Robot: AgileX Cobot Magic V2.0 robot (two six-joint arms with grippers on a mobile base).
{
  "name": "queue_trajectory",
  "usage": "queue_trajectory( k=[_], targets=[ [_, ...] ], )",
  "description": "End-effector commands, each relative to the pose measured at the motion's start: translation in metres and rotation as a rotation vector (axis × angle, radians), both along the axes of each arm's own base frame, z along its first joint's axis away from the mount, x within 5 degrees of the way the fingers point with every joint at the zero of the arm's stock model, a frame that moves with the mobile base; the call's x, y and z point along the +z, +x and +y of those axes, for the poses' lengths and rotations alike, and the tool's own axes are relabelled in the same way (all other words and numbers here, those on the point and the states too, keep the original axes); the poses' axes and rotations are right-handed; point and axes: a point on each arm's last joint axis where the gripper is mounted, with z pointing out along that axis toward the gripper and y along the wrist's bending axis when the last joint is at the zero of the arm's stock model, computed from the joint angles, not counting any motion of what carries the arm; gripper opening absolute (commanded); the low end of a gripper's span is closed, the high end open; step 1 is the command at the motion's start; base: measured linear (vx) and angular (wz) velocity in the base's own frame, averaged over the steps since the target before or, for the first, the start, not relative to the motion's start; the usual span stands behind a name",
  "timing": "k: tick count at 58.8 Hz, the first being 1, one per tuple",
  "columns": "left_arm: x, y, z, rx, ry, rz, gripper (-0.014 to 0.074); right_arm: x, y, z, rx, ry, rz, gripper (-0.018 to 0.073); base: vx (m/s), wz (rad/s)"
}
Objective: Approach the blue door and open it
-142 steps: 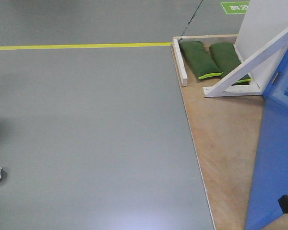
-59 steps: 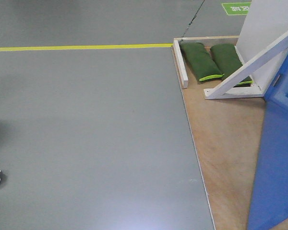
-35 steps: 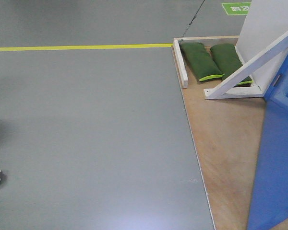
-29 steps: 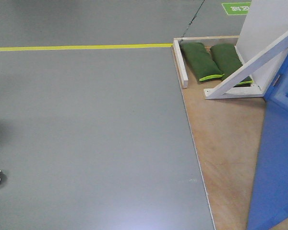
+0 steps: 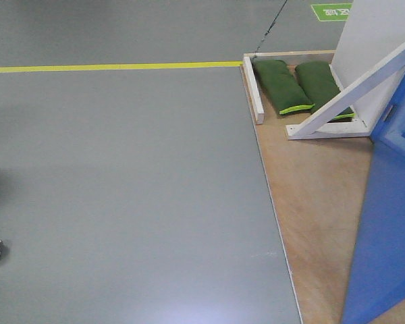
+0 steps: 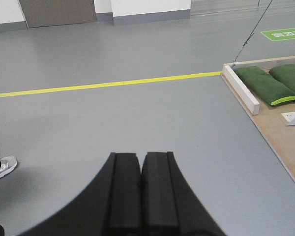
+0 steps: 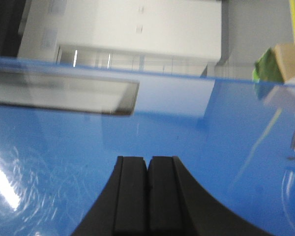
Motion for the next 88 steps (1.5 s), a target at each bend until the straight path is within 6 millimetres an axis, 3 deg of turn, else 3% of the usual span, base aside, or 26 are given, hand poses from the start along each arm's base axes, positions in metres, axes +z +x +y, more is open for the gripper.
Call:
queue_trajectory(
  k=[1, 11, 23, 40, 52, 60, 70, 88],
  targets=[
    [0.006, 0.001, 0.000, 0.003, -0.003, -0.090, 0.0070, 0.025, 0.008, 0.043, 0.377, -0.060, -0.085, 0.0003, 0.00, 0.00],
    [0.006, 0.001, 0.000, 0.003, -0.003, -0.090, 0.0070, 0.028, 0.007, 0.067, 0.598, -0.085, -0.098, 0.0003, 0.00, 0.00],
    [0.006, 0.001, 0.000, 0.003, -0.003, -0.090, 0.0070, 0.040, 0.010, 0.080, 0.598, -0.122, -0.115, 0.0003, 0.00, 0.00],
    [0.006, 0.001, 0.000, 0.003, -0.003, -0.090, 0.0070, 0.049, 0.067, 0.102, 0.521, -0.092, -0.125, 0.0003, 0.00, 0.00],
    [0.006, 0.001, 0.000, 0.003, -0.003, -0.090, 0.0070, 0.024, 0.112, 0.121, 0.524, -0.029, -0.056, 0.0003, 0.00, 0.00],
    [0.006, 0.001, 0.000, 0.003, -0.003, -0.090, 0.0070, 0.010, 0.130, 0.140, 0.590, -0.045, 0.006, 0.0003, 0.00, 0.00],
    [0.006, 0.001, 0.000, 0.003, -0.003, -0.090, 0.0070, 0.001, 0.138, 0.153, 0.641, -0.049, 0.037, 0.0003, 0.00, 0.00],
    [0.006, 0.001, 0.000, 0.003, -0.003, -0.090, 0.0070, -0.002, 0.141, 0.153, 0.644, -0.045, 0.044, 0.0003, 0.00, 0.00]
  ],
)
